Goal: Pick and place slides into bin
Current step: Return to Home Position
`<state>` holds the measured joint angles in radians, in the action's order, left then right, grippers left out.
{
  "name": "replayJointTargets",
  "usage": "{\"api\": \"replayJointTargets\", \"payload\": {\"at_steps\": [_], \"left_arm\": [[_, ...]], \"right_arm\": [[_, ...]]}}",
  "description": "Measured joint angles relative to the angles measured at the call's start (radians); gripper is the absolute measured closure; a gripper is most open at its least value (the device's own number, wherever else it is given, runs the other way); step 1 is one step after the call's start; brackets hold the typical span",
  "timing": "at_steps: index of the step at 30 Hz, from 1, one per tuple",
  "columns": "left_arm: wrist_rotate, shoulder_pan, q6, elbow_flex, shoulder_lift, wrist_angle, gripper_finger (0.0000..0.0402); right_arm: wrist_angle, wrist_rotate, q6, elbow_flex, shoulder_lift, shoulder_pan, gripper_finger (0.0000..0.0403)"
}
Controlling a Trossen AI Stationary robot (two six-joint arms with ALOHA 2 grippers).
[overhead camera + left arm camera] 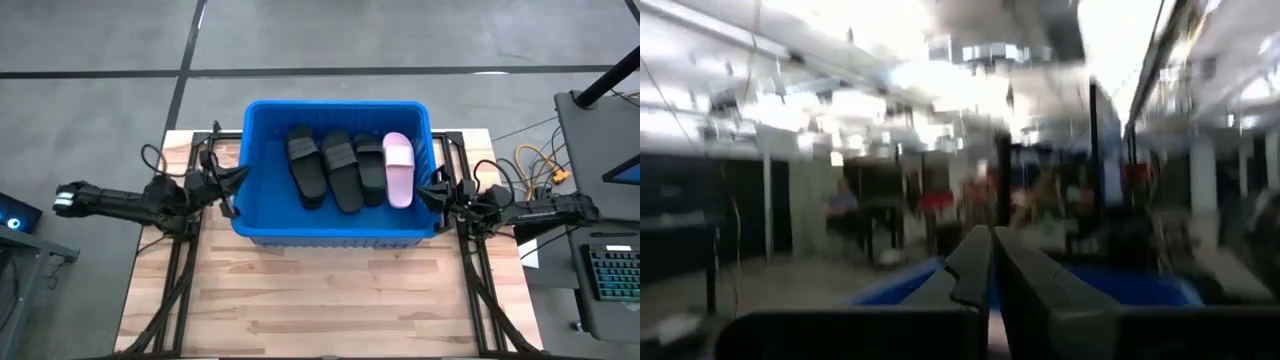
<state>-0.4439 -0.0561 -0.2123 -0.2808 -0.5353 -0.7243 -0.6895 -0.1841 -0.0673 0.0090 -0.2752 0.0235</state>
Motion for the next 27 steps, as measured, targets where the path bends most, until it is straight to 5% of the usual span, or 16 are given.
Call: {"api": "replayJointTargets", "payload": {"at_steps": [6, 18, 27], "left_arm": [[0.022, 0.012, 0.076, -0.003, 0.166, 0.293, 0.0401], [0.020, 0.010, 0.116, 0.147, 0.381, 0.335, 0.0401], [0.085, 0.009, 0.179, 0.190, 0.397, 0.419, 0.0402]], "right_arm": [[-0.001, 0.000, -0.003, 0.000, 0.000, 0.000, 0.0394], [0.008, 0.039, 0.204, 0.000, 0.000, 0.001, 0.0394], [0.103, 0.026, 0.092, 0.003, -0.001, 0.000, 0.0394]]}}
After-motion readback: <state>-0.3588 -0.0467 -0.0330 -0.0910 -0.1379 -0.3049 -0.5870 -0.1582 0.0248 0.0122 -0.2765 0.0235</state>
